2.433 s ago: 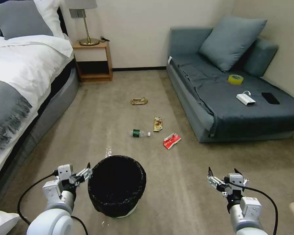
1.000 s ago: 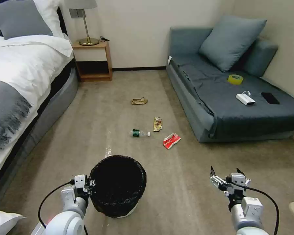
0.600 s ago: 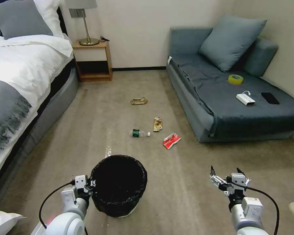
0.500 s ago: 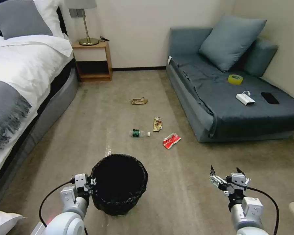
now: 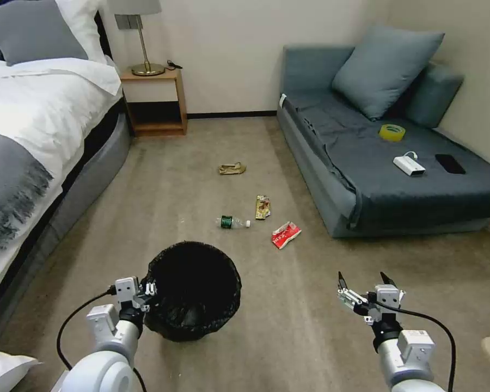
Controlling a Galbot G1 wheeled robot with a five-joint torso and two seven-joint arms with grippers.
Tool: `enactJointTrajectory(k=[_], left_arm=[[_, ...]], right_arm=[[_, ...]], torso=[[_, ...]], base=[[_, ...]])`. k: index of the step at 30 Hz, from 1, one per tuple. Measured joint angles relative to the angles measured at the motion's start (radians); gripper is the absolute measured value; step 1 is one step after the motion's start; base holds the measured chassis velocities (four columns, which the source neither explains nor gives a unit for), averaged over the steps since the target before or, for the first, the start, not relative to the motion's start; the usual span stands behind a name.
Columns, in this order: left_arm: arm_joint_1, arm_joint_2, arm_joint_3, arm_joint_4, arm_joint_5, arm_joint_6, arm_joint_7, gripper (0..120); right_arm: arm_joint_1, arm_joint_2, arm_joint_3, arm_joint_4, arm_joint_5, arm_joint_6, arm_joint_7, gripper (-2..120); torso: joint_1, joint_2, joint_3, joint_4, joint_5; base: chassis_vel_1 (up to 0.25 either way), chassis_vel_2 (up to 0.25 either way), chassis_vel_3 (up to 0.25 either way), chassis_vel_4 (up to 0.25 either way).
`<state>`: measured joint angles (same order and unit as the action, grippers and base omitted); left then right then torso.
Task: Pick up the trash bin, then pick up the garbage on the floor and place it into the trash bin.
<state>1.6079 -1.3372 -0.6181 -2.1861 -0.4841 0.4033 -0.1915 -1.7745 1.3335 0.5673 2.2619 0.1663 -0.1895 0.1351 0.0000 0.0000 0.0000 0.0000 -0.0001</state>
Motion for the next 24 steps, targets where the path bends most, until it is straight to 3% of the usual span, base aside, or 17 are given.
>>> enactJointTrajectory(k=[15,24], left_arm=[[0.005,0.003,-0.138,-0.071,-0.094,0.024,-0.001,6],[0.006,-0.006,-0.153,-0.081,-0.101,0.026,-0.001,6]], right_arm=[[-0.009,-0.042,-0.072,0.017,0.02,0.001,-0.026,100],[-0.01,-0.049,-0.079,0.023,0.017,-0.003,-0.038,100]], torso=[[0.0,0.0,0.0,0.0,0.0001],[0.0,0.0,0.0,0.0,0.0]], base=[[0.0,0.0,0.0,0.0],[0.0,0.0,0.0,0.0]])
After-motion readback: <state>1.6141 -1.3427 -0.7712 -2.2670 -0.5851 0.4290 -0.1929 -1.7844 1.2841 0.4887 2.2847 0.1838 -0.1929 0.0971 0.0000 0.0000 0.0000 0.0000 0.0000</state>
